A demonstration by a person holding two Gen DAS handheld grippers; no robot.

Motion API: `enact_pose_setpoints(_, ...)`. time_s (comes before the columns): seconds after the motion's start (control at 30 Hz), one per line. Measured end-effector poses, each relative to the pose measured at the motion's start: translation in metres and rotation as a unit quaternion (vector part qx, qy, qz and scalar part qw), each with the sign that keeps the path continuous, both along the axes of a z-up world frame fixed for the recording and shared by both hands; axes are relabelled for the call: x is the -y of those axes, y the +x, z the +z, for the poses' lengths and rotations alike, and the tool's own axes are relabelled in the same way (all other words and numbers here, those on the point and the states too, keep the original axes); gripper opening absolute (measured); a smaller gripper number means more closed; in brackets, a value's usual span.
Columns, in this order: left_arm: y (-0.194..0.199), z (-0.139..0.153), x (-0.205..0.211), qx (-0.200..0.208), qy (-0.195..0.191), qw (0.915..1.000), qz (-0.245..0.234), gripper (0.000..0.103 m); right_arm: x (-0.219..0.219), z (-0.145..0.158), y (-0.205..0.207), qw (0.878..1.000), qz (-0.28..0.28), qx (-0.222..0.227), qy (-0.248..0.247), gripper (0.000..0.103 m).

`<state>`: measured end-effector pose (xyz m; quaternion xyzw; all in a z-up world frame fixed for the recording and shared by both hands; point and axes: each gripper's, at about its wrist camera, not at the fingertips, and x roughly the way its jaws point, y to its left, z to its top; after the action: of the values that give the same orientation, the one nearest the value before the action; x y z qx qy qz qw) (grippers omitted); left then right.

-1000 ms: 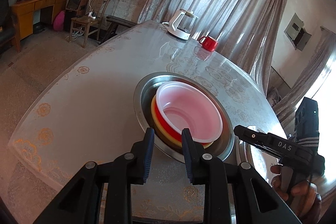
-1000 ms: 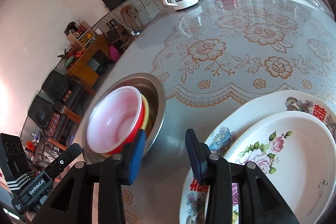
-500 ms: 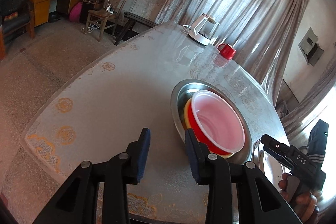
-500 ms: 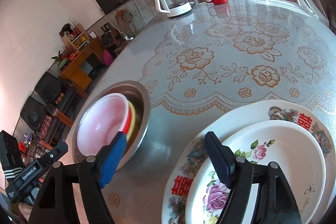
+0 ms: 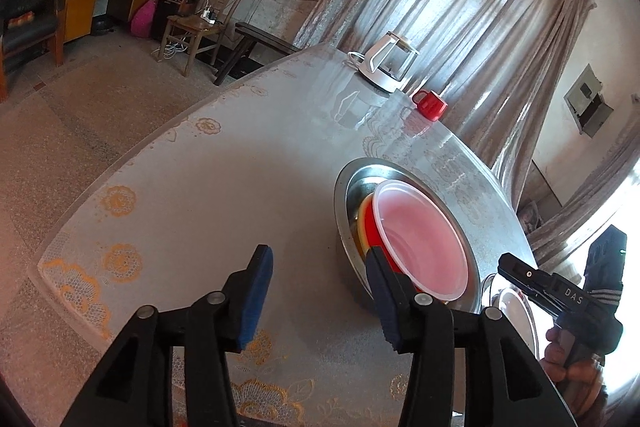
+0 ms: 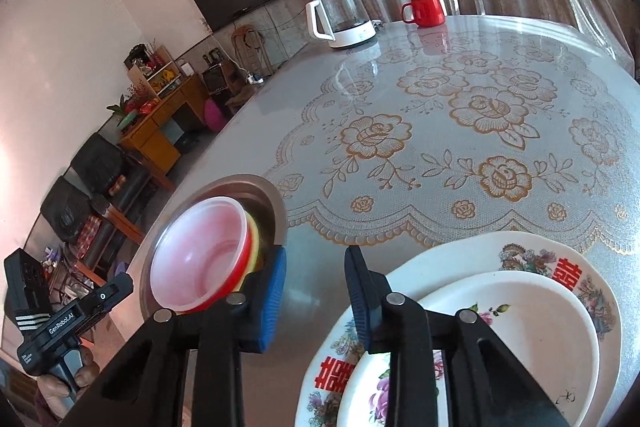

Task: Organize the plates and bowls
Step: 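Grip the steel bowl rim with both tools and lift it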

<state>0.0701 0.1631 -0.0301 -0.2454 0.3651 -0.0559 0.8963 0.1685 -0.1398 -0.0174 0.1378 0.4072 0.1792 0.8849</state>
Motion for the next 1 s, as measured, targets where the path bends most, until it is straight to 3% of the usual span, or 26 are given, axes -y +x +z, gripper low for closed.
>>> enact_pose_setpoints(0.3,0.012,0.002,0.003,0.004,-0.004,0.9999,-0.01,0.047,-0.027,-0.001,0.018,0.999,0.04,-0.017,-0.031,0.03)
enact_pose_setpoints(0.37,0.015,0.002,0.004,0.005,0.003,0.9999,-0.016,0.037,-0.034,-0.003,0.021,0.998,0.045,-0.024,-0.043,0.027)
enact_pose_setpoints(0.47,0.022,0.0,0.007,-0.001,0.004,0.9997,-0.024,0.031,-0.039,-0.009,0.026,0.997,0.044,-0.036,-0.054,0.022)
enact_pose_setpoints(0.6,0.028,-0.005,0.012,-0.008,-0.002,0.9993,-0.035,0.03,-0.045,-0.017,0.031,0.995,0.057,-0.054,-0.053,0.019)
enact_pose_setpoints(0.83,0.037,-0.01,0.016,-0.007,-0.015,0.9985,-0.051,0.016,-0.054,-0.025,0.034,0.994,0.066,-0.062,-0.058,0.018)
enact_pose_setpoints(1.0,0.033,-0.01,0.016,-0.004,-0.023,0.9983,-0.054,0.015,-0.057,-0.025,0.033,0.994,0.067,-0.058,-0.065,0.016)
